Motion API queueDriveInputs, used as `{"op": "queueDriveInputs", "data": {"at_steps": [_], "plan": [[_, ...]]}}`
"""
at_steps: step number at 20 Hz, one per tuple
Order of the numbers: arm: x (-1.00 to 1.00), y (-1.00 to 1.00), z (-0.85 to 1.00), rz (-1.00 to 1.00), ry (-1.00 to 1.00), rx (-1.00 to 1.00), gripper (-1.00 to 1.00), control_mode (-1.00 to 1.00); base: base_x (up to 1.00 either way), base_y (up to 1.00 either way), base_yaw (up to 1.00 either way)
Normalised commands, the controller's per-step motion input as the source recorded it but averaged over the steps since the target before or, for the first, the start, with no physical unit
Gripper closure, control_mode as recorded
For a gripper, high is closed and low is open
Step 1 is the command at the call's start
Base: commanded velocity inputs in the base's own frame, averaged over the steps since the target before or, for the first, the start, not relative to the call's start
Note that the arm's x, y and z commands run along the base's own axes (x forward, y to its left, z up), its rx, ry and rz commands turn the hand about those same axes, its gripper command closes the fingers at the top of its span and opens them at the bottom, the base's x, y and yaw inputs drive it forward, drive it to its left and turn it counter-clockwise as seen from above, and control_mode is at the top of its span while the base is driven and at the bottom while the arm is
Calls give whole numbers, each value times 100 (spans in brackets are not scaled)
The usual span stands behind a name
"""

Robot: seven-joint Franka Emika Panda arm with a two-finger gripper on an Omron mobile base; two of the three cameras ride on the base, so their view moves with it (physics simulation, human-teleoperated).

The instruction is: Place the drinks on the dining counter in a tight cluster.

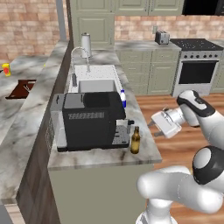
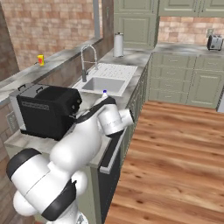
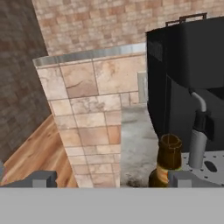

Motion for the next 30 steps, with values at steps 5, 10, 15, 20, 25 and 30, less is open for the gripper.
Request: {"op": "queueDriveInputs", "data": {"at_steps": [5,10,15,20,25,30], "plan": [[3,0,-24,0,0,0,-100,-100,0,0,0],[19,0,-28,-2,0,0,-100,-100,0,0,0],[20,0,-13,-2,0,0,-100,-100,0,0,0],[29,0,-1,-2,1,0,-100,-100,0,0,0],[15,0,-4,0,0,0,-100,-100,0,0,0],[8,0,-10,0,0,0,-100,-100,0,0,0]]}}
